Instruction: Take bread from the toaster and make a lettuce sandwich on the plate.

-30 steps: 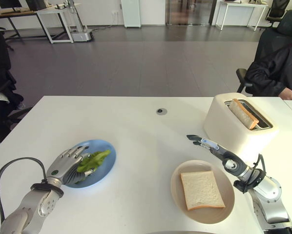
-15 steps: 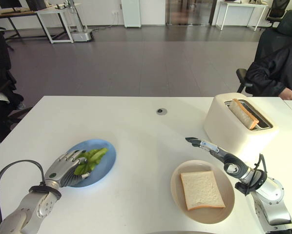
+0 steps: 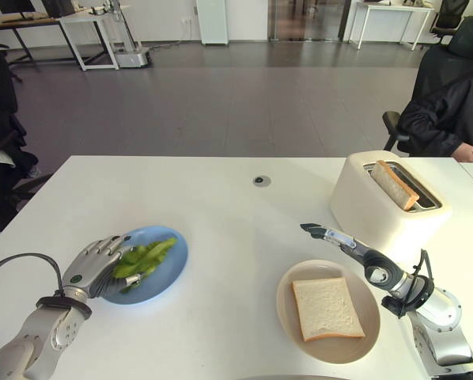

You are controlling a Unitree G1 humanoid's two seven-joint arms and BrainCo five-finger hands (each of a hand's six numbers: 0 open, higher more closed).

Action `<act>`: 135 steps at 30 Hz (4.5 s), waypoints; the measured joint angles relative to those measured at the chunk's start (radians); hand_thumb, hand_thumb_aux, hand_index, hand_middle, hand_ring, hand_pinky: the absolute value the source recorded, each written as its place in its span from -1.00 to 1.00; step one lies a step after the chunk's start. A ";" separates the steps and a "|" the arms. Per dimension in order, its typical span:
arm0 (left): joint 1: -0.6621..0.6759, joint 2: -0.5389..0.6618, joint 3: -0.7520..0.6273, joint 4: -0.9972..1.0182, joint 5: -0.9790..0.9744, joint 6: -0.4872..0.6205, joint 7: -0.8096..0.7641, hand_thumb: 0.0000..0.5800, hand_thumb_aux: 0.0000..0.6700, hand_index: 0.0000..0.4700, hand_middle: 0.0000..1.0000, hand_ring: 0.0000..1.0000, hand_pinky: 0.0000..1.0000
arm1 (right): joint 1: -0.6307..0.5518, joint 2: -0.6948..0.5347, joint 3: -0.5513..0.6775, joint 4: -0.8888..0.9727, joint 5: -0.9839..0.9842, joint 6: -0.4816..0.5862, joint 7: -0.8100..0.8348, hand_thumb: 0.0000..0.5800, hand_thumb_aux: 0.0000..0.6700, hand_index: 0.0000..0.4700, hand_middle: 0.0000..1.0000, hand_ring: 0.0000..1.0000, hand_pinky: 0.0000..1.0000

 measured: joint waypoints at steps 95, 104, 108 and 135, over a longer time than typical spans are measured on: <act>-0.310 -0.656 -0.733 -0.146 0.055 -0.060 -0.118 -1.00 -1.00 -1.00 -1.00 -1.00 -1.00 | -0.088 0.021 0.007 0.131 -0.004 -0.064 -0.044 -1.00 -1.00 -1.00 -1.00 -1.00 -1.00; -0.287 -0.619 -0.697 -0.250 0.055 -0.051 -0.108 -1.00 -1.00 -1.00 -1.00 -1.00 -1.00 | -0.176 0.016 -0.157 0.114 -0.179 -0.103 -0.248 -1.00 -1.00 -1.00 -1.00 -1.00 -1.00; -0.226 -0.624 -0.628 -0.301 -0.121 -0.124 -0.066 -1.00 -1.00 -1.00 -1.00 -1.00 -1.00 | -0.255 -0.066 -0.327 0.128 -0.358 -0.054 -0.424 -1.00 -1.00 -1.00 -1.00 -1.00 -1.00; -0.077 -0.645 -0.380 -0.309 -0.619 -0.377 -0.193 -1.00 -1.00 -1.00 -1.00 -1.00 -1.00 | -0.318 -0.188 -0.257 0.444 -0.475 0.097 -0.640 1.00 1.00 1.00 -1.00 -1.00 -1.00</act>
